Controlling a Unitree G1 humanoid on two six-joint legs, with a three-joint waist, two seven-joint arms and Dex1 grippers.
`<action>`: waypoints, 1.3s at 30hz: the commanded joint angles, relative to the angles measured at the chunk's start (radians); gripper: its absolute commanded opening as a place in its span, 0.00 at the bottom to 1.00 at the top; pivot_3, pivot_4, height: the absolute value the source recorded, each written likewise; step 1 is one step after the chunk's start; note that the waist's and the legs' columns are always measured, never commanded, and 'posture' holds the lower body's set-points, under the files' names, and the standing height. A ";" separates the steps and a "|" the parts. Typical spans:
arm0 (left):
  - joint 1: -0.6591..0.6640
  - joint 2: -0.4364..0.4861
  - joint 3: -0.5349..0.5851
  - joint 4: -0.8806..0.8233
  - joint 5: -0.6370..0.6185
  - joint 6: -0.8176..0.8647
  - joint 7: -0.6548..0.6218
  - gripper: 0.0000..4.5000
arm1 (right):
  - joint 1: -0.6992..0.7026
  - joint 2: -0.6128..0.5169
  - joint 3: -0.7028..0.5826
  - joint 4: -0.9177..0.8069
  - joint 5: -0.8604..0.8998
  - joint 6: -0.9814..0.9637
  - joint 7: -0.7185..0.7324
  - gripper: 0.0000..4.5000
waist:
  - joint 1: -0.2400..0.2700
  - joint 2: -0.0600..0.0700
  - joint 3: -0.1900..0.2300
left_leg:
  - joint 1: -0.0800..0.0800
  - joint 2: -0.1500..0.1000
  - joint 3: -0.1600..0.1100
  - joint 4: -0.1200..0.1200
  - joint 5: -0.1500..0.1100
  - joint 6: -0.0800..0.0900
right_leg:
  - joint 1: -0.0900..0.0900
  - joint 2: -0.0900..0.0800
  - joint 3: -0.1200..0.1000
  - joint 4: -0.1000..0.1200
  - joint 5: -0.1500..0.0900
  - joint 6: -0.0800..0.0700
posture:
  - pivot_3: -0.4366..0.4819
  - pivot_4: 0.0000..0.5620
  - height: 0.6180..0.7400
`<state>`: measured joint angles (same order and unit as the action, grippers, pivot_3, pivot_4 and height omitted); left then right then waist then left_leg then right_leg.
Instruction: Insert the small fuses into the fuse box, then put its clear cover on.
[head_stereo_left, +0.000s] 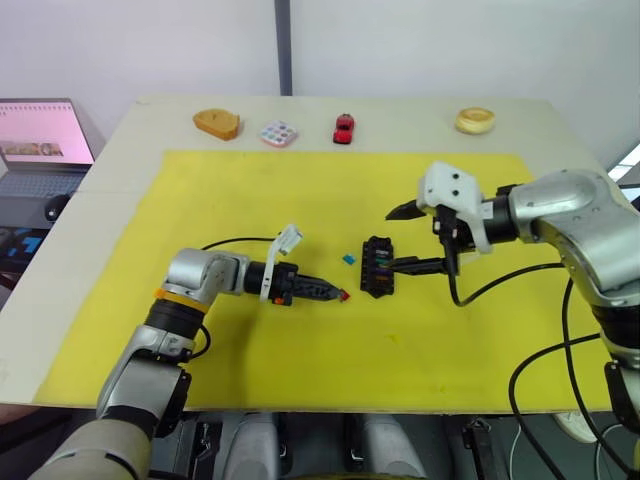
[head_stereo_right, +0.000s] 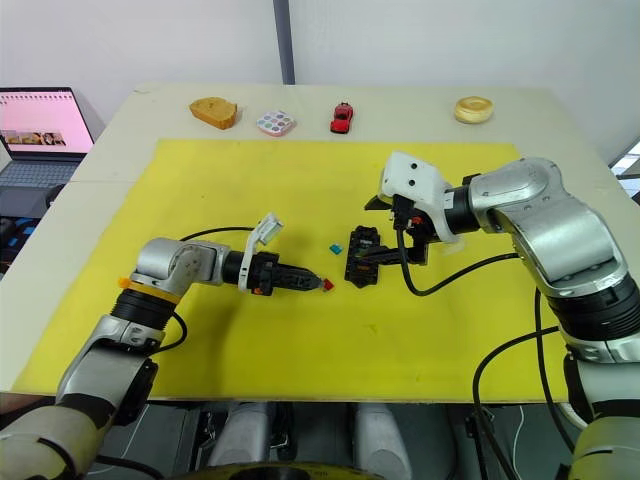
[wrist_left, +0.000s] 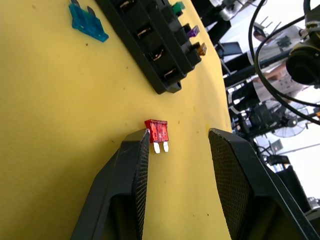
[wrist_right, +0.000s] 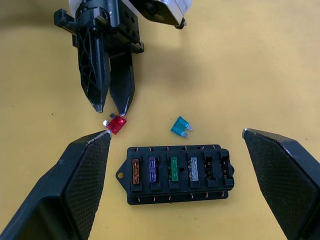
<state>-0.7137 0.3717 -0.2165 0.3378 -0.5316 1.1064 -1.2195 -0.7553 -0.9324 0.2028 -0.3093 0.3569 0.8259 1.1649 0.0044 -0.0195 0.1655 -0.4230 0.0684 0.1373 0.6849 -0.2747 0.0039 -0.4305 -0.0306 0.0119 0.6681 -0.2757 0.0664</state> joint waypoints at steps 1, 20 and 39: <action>0.009 -0.012 -0.038 0.003 0.004 0.003 -0.004 0.44 | -0.007 -0.025 -0.029 -0.035 0.002 0.000 -0.005 1.00 | 0.000 0.000 0.000 | 0.000 0.000 0.000 0.000 0.000 0.000 | 0.000 0.000 0.000 0.000 0.000 0.000 | 0.48 0.27 1.00; -0.046 -0.027 -0.087 0.100 0.094 -0.078 0.022 0.56 | -0.003 -0.027 -0.032 -0.040 0.009 0.003 -0.017 1.00 | 0.008 0.000 0.000 | 0.000 -0.001 -0.001 0.001 0.001 0.001 | 0.002 -0.001 0.000 -0.001 0.000 -0.001 | 0.48 0.27 1.00; -0.055 -0.047 -0.100 0.133 0.100 -0.081 0.005 0.38 | 0.005 -0.036 -0.035 -0.050 0.014 0.005 -0.021 1.00 | 0.005 0.001 0.000 | 0.000 -0.002 -0.003 0.001 0.003 0.005 | 0.003 -0.003 0.001 -0.001 -0.001 -0.002 | 0.48 0.27 1.00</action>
<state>-0.7810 0.3283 -0.2846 0.4546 -0.4594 1.0204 -1.2298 -0.7452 -0.9480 0.2027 -0.3285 0.3664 0.8304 1.1460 0.0093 -0.0190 0.1652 -0.4233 0.0660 0.1344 0.6854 -0.2718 0.0092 -0.4278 -0.0332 0.0125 0.6672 -0.2761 0.0654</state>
